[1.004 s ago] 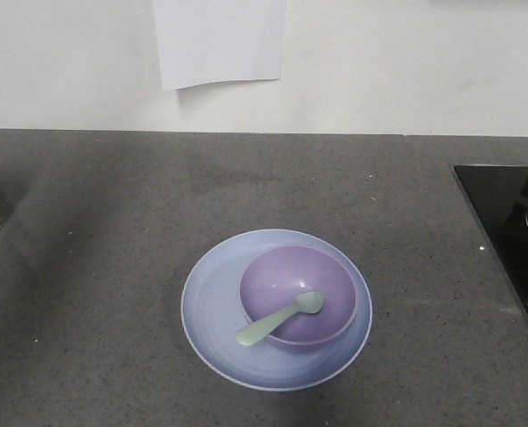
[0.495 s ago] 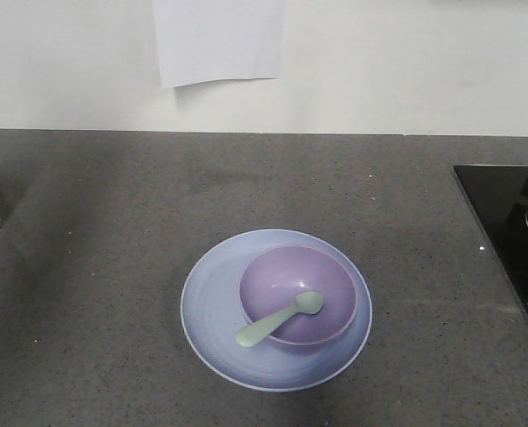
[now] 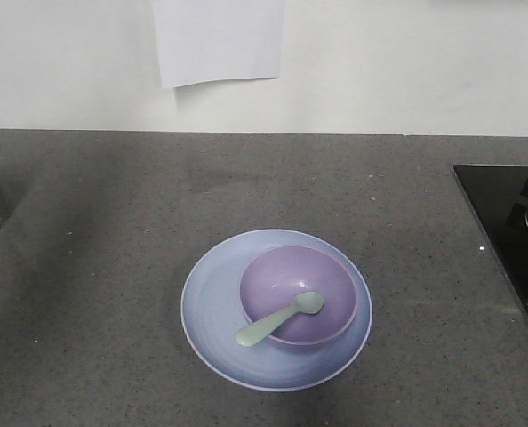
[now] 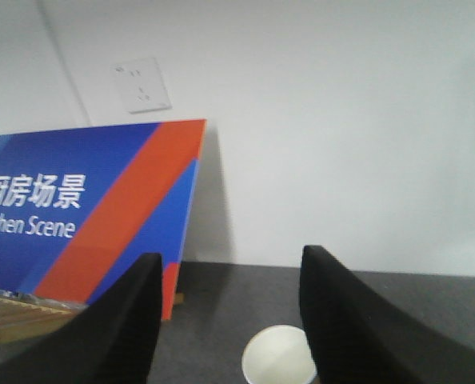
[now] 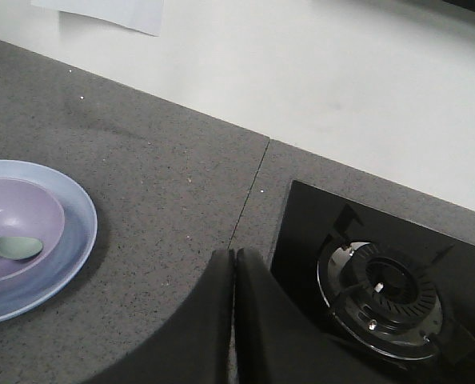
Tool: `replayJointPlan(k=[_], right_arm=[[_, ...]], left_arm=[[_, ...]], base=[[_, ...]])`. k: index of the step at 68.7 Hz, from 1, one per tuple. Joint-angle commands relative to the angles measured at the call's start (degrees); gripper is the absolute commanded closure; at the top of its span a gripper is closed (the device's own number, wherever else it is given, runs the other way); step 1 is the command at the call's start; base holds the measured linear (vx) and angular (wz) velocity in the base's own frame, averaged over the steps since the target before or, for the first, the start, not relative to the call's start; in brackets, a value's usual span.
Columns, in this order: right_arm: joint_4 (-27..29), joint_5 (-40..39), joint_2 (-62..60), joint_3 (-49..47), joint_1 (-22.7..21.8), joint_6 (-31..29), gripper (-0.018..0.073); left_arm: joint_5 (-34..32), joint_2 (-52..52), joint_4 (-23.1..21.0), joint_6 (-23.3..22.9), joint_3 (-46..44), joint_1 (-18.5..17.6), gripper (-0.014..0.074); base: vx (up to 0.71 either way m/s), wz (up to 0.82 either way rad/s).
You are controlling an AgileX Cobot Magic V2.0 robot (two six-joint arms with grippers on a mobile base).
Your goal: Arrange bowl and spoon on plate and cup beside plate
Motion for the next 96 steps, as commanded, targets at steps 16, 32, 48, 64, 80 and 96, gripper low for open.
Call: replayJointPlan(k=[16, 32, 48, 64, 80, 96], right_arm=[[-1.0, -3.0, 0.6, -1.2, -0.1, 0.6, 0.0564], [-0.9, -1.7, 0.6, -1.2, -0.1, 1.1, 0.0564], [-0.9, -1.0, 0.6, -1.2, -0.1, 1.1, 0.0564], [-0.9, -0.6, 0.6, -1.2, -0.1, 1.1, 0.0564], [-0.8, 0.3, 0.6, -1.2, -0.1, 1.1, 0.0564], [0.1, 0.7, 0.6, -1.2, -0.1, 1.1, 0.0564]], left_arm=[[-1.5, 5.8, -4.6, 3.5, -1.0, 0.2, 0.0220], [-1.8, 10.4, -2.9, 5.2, -1.0, 9.9, 0.0220], [-7.3, 11.6, -7.8, 7.9, -0.9, 22.4, 0.0235], [-15.1, 11.8, -13.1, 9.1, -0.9, 34.2, 0.0298], [-17.3, 18.5, -27.3, 15.5, -0.9, 46.8, 0.0343], [-20.7, 23.5, -40.6, 21.3, -0.9, 50.5, 0.0343]], base=[[0.00, 0.00], [0.00, 0.00], [0.00, 0.00], [0.00, 0.00], [0.00, 0.00], [0.00, 0.00]])
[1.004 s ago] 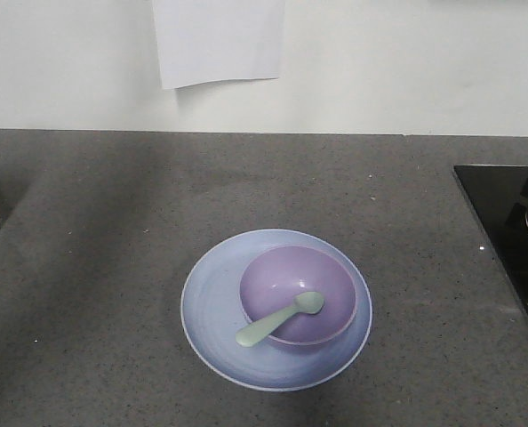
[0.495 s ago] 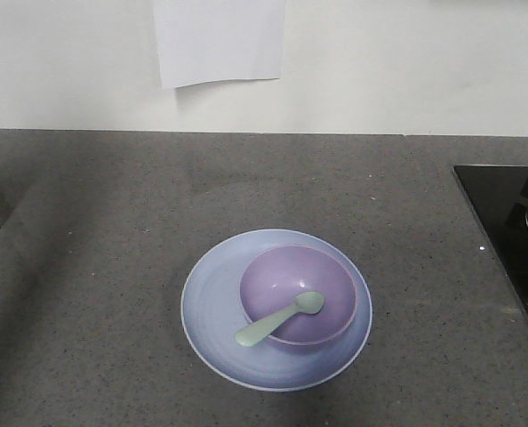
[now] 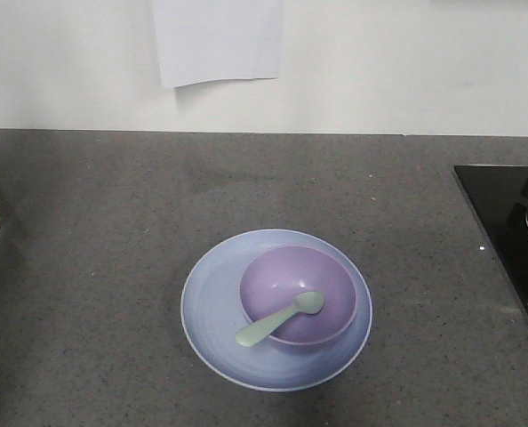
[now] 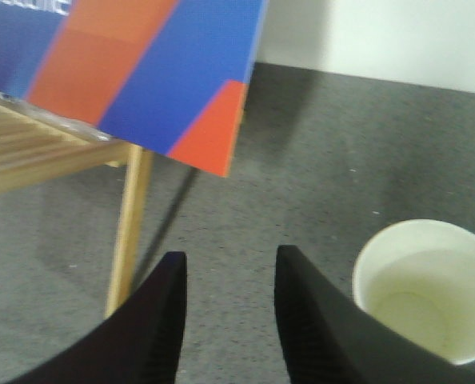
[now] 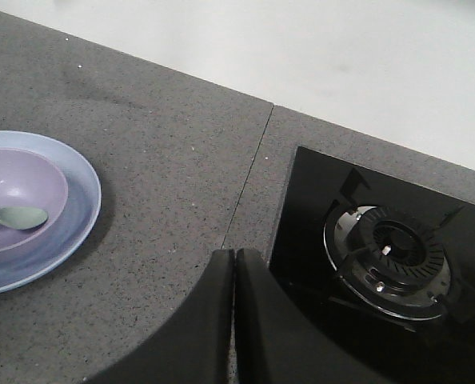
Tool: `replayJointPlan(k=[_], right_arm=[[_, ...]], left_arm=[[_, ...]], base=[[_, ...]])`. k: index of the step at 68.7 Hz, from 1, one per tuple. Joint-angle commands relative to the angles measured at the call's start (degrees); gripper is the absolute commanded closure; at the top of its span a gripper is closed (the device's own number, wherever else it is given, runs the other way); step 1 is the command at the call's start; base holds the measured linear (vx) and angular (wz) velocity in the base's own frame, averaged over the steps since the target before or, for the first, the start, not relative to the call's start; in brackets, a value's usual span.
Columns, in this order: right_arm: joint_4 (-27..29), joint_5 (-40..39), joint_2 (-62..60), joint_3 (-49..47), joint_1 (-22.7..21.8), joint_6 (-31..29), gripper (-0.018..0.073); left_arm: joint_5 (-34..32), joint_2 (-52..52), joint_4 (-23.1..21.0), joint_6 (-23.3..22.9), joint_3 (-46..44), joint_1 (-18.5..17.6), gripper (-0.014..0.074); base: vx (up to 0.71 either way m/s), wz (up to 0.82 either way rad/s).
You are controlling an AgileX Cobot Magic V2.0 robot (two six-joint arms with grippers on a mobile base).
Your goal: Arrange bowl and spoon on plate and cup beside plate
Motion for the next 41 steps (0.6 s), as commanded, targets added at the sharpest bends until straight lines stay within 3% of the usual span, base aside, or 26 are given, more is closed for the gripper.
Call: replayJointPlan(k=[1, 11, 25, 41], right_arm=[[-0.1, -3.5, 0.6, -1.2, -0.1, -0.2, 0.0564], [1.3, -3.4, 0.6, -1.2, -0.1, -0.2, 0.0564], [1.7, -2.9, 0.6, -1.2, -0.1, -0.2, 0.0564], [2.1, -1.9, 0.6, -1.2, -0.1, -0.2, 0.0564]], left_arm=[[-4.1, -0.6, -4.2, 2.6, -1.4, 0.8, 0.0342], [-3.6, 1.8, -8.5, 6.0, -1.4, 1.4, 0.0340], [-1.3, 3.7, -11.3, 8.0, -1.5, 1.4, 0.0327], [0.2, 5.1, -12.6, 9.0, -1.5, 1.4, 0.0244]], base=[[0.00, 0.00], [0.00, 0.00], [0.00, 0.00], [0.00, 0.00]])
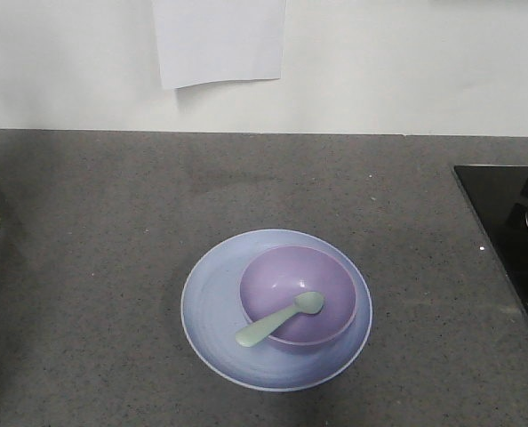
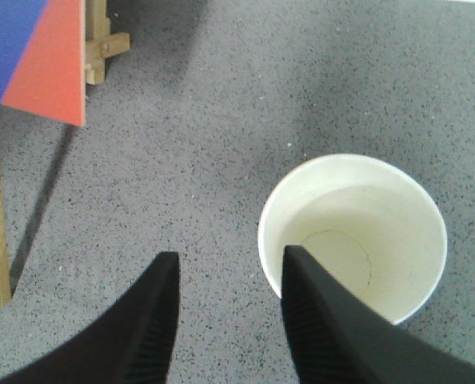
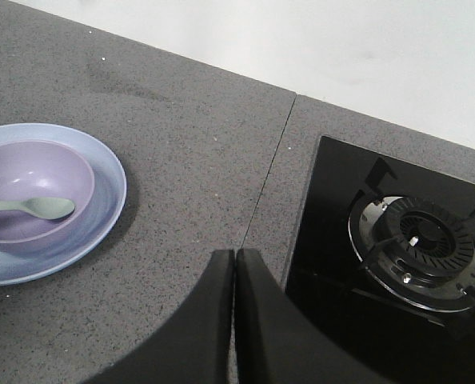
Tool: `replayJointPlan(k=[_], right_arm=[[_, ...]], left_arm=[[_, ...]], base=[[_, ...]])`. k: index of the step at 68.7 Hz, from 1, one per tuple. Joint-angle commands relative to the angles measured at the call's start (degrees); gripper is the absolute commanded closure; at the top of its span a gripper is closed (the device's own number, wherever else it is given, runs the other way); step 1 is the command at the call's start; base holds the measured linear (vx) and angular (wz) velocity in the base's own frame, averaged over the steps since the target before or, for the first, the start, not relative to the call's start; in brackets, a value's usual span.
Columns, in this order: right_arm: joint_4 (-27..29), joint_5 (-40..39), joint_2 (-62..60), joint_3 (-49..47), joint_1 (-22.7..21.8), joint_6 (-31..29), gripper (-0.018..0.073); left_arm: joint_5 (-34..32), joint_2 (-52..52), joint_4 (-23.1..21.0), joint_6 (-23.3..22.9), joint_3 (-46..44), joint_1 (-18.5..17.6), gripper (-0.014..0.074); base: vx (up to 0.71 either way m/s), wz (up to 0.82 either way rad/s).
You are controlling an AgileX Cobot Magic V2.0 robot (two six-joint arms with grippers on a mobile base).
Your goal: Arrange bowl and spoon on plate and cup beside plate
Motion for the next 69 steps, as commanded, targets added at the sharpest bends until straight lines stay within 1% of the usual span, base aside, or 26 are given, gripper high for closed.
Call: replayJointPlan(k=[1, 6, 13, 26, 39, 51, 69], right_arm=[[-0.5, -3.0, 0.6, -1.2, -0.1, -0.3, 0.0564], [0.0, -3.0, 0.6, -1.2, -0.1, -0.3, 0.0564], [0.4, -3.0, 0.6, -1.2, -0.1, -0.3, 0.0564], [0.4, -2.9, 0.6, -1.2, -0.1, -0.3, 0.0564], [0.5, -2.8, 0.6, -1.2, -0.1, -0.3, 0.0564], [0.5, -2.1, 0.6, -1.2, -0.1, -0.3, 0.0564], [0.5, -0.5, 0.6, -1.2, -0.1, -0.1, 0.0564]], left_arm=[[-2.0, -1.4, -0.8, 0.3, -1.5, 0.1, 0.0239], [-2.2, -0.6, -1.4, 0.3, -1.5, 0.1, 0.0223], [-3.2, 0.5, -2.4, 0.2, -1.5, 0.1, 0.0221], [-5.5, 1.6, -2.2, 0.2, -1.5, 0.1, 0.0221], [-5.5, 4.5, -2.2, 0.2, -1.5, 0.1, 0.0221], [-7.2, 7.3, -2.3, -0.4, -1.5, 0.1, 0.0221], [-7.4, 9.3, -1.8, -0.4, -1.5, 0.1, 0.0223]], base=[[0.00, 0.00], [0.00, 0.00], [0.00, 0.00], [0.00, 0.00], [0.00, 0.00], [0.00, 0.00], [0.00, 0.00]])
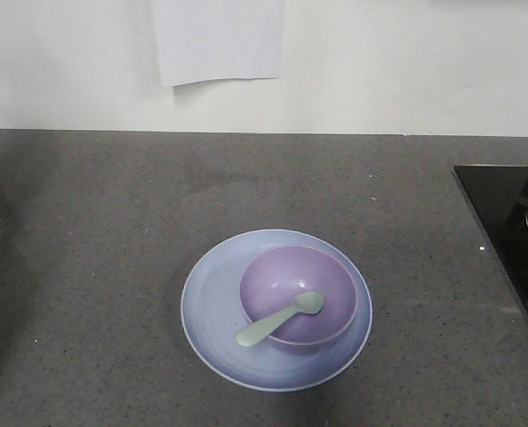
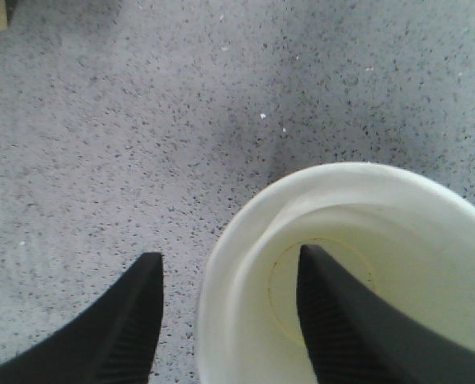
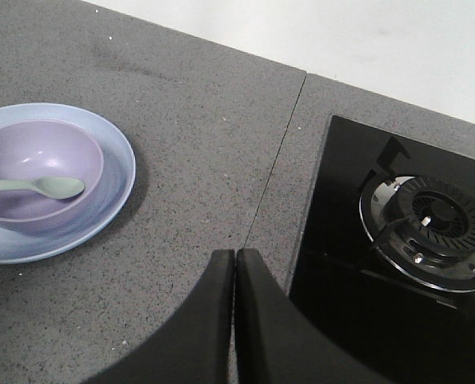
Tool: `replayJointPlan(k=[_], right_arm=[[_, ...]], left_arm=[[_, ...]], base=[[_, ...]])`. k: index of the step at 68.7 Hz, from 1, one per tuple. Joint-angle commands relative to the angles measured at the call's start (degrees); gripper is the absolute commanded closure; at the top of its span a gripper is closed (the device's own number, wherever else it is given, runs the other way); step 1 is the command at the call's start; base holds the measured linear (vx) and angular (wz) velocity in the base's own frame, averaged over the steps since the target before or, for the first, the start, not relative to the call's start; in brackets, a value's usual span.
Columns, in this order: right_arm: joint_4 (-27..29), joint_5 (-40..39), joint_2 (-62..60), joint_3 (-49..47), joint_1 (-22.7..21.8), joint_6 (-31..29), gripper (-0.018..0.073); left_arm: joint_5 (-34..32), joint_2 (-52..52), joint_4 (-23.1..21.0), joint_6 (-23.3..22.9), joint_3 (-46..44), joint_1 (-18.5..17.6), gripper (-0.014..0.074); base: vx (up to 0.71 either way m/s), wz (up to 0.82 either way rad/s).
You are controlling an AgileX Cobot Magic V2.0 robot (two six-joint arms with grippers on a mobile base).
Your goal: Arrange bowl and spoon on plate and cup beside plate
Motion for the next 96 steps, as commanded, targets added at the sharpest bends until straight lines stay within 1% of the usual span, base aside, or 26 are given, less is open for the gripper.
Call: replayJointPlan(k=[1, 9, 15, 20, 25, 38, 44, 50, 56, 57, 60, 65, 67, 68, 71, 72, 73, 75, 80, 83, 86, 92, 96], right_arm=[[-0.8, -3.0, 0.6, -1.2, -0.1, -0.1, 0.0564], [-0.8, -2.7, 0.6, -1.2, -0.1, -0.1, 0.0564], [-0.8, -2.7, 0.6, -1.2, -0.1, -0.1, 0.0564], [-0.8, -2.7, 0.6, -1.2, -0.1, -0.1, 0.0564], [-0.8, -2.6, 0.6, -1.2, -0.1, -0.1, 0.0564], [-0.7, -2.7, 0.6, -1.2, -0.1, -0.1, 0.0564], [-0.7, -2.7, 0.6, -1.2, -0.1, -0.1, 0.0564], [-0.8, -2.7, 0.6, -1.2, -0.1, -0.1, 0.0564], [-0.8, -2.7, 0.6, -1.2, -0.1, -0.1, 0.0564], [-0.8, -2.7, 0.6, -1.2, -0.1, -0.1, 0.0564], [-0.8, -2.7, 0.6, -1.2, -0.1, -0.1, 0.0564], [-0.8, -2.7, 0.6, -1.2, -0.1, 0.1, 0.0564], [-0.8, -2.7, 0.6, -1.2, -0.1, 0.1, 0.0564], [-0.8, -2.7, 0.6, -1.2, -0.1, 0.1, 0.0564], [-0.8, -2.7, 0.6, -1.2, -0.1, 0.1, 0.0564], [-0.8, -2.7, 0.6, -1.2, -0.1, 0.1, 0.0564], [-0.8, -2.7, 0.6, -1.2, -0.1, 0.1, 0.0564], [-0.8, -2.7, 0.6, -1.2, -0.1, 0.1, 0.0564], [-0.8, -2.7, 0.6, -1.2, -0.1, 0.1, 0.0564], [-0.8, -2.7, 0.6, -1.2, -0.1, 0.1, 0.0564], [-0.8, -2.7, 0.6, -1.2, -0.1, 0.1, 0.0564], [-0.7, -2.6, 0.6, -1.2, -0.1, 0.1, 0.0564], [-0.6, -2.6, 0.6, -1.2, -0.1, 0.1, 0.0564]], left_arm=[[-2.7, -2.4, 0.4, -0.4, -1.5, 0.1, 0.0223], [-2.5, -1.8, 0.4, -0.4, -1.5, 0.1, 0.0225], [-2.2, -1.4, 0.4, -0.4, -1.5, 0.1, 0.0246], [-2.2, -1.0, 0.4, -0.4, -1.5, 0.1, 0.0291], [-2.2, -1.0, 0.4, -0.4, -1.5, 0.1, 0.0356], [-1.4, -1.2, 0.3, -0.2, -1.5, 0.0, 0.0596], [-0.9, -2.0, -0.5, 0.6, -1.5, -0.1, 0.0604], [-0.8, -3.7, -2.4, 1.3, -1.5, -0.1, 0.0605], [-0.7, -6.7, -6.5, 3.0, -1.5, -0.1, 0.0604], [-0.4, -7.2, -8.3, 3.4, -1.5, -0.1, 0.0604], [0.5, -9.0, -11.9, 4.9, -1.5, -0.1, 0.0604], [1.9, -11.9, -18.8, 8.2, -1.5, -0.1, 0.0603], [2.7, -13.1, -21.9, 9.6, -1.5, -0.1, 0.0603], [3.3, -14.0, -24.3, 10.3, -1.5, -0.1, 0.0603], [5.6, -15.6, -29.1, 13.4, -1.5, -0.1, 0.0603], [6.0, -16.1, -29.9, 13.9, -1.5, -0.1, 0.0603], [7.3, -16.6, -32.1, 14.7, -1.5, -0.1, 0.0603], [9.2, -17.5, -34.9, 16.7, -1.5, -0.1, 0.0603], [13.7, -19.5, -40.6, 20.0, -1.5, -0.2, 0.0603], [15.4, -20.2, -41.3, 21.1, -1.5, -0.8, 0.0603], [17.7, -20.7, -40.6, 21.1, -1.5, -1.6, 0.0603], [17.7, -21.6, -38.7, 19.7, 0.1, -3.9, 0.0603], [17.7, -22.0, -38.5, 19.5, 2.2, -5.8, 0.0603]], base=[[0.00, 0.00], [0.00, 0.00], [0.00, 0.00], [0.00, 0.00], [0.00, 0.00], [0.00, 0.00], [0.00, 0.00], [0.00, 0.00], [0.00, 0.00], [0.00, 0.00], [0.00, 0.00], [0.00, 0.00], [0.00, 0.00], [0.00, 0.00], [0.00, 0.00], [0.00, 0.00], [0.00, 0.00], [0.00, 0.00], [0.00, 0.00], [0.00, 0.00], [0.00, 0.00], [0.00, 0.00], [0.00, 0.01]])
